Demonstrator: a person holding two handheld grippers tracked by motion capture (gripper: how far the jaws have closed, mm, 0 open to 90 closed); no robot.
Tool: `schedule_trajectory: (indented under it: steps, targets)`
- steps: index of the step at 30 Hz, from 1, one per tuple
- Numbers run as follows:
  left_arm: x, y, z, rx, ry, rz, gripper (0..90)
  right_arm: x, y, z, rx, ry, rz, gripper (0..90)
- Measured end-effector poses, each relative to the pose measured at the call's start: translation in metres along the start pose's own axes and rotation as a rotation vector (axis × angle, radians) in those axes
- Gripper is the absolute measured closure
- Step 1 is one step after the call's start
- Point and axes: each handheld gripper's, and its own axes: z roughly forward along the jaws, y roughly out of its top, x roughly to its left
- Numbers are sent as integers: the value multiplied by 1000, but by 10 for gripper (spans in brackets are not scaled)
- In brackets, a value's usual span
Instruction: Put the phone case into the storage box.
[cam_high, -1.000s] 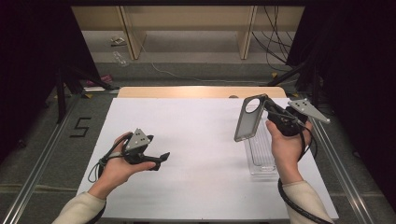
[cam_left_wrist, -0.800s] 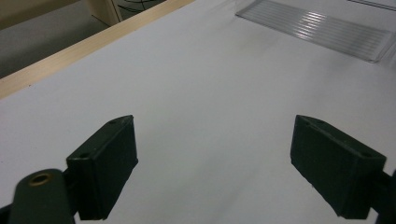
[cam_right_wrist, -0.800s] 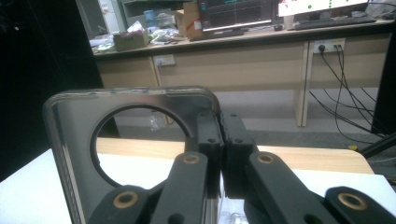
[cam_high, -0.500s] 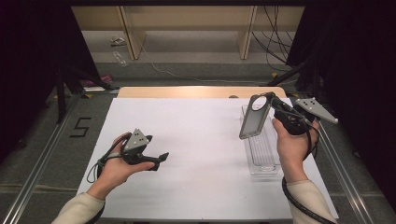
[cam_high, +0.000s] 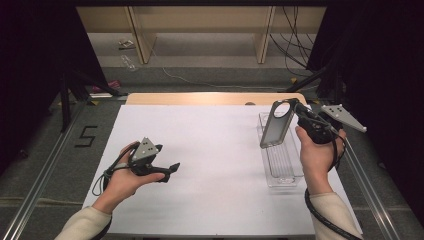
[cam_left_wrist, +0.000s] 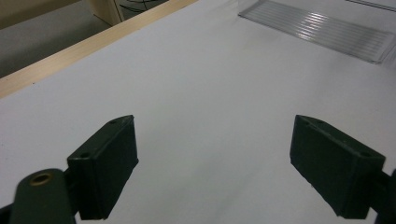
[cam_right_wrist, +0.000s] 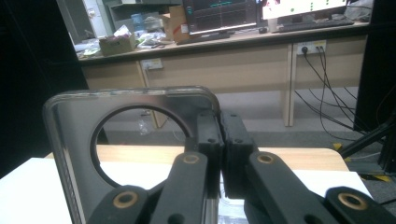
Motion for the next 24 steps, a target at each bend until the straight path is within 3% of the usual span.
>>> schedule_trajectory:
  steps: [24]
  targets:
    - [0, 0, 0, -1, 0, 1, 146, -11, -1, 0, 1, -34, 6, 883]
